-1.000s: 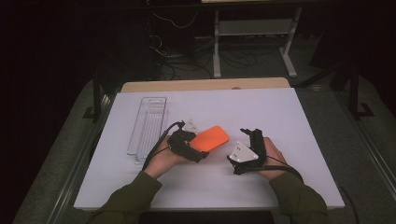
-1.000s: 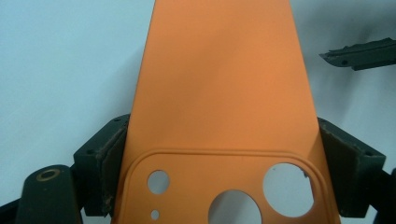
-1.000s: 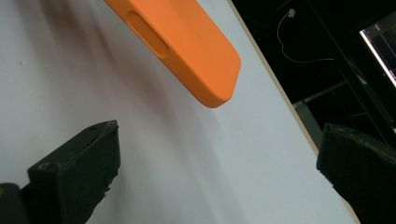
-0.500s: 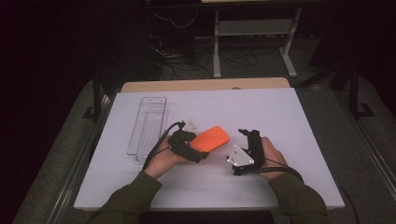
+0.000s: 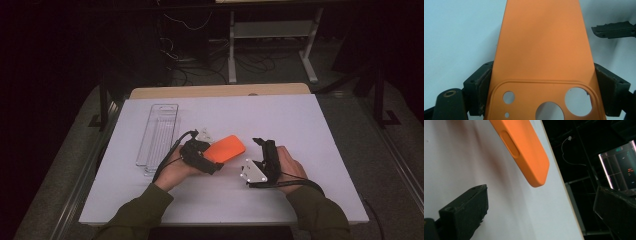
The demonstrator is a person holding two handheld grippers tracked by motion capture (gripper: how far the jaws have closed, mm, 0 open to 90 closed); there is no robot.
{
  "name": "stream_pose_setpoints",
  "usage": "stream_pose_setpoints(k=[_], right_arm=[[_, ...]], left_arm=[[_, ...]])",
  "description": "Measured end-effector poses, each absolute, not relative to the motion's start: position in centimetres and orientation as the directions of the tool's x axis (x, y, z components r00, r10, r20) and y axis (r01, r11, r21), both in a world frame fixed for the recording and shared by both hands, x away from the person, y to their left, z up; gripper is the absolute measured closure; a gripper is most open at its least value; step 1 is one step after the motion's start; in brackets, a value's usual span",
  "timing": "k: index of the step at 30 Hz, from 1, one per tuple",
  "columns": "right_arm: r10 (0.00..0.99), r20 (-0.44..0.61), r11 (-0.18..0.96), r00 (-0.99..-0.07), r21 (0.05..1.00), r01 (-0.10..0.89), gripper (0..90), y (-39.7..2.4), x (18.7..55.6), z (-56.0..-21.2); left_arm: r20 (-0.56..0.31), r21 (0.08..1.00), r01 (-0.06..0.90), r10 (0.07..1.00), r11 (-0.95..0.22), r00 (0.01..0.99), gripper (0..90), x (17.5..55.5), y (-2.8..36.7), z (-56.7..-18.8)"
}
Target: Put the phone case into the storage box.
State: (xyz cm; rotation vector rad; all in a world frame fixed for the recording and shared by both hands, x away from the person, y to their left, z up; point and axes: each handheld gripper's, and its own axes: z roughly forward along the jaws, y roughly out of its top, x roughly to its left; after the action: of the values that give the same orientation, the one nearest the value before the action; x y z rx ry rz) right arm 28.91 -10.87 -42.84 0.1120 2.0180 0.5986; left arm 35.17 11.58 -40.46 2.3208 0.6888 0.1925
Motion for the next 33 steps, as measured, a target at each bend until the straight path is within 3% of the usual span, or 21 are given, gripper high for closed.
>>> stream_pose_setpoints(k=[33], right_arm=[[0.14, -0.934, 0.91, -0.329, 0.252, -0.329, 0.0, -8.7, 27.7, -43.7]], left_arm=[[-0.056, 0.652, 0.416, 0.507, -0.634, 0.86, 15.5, 35.1, 11.6, -40.3]])
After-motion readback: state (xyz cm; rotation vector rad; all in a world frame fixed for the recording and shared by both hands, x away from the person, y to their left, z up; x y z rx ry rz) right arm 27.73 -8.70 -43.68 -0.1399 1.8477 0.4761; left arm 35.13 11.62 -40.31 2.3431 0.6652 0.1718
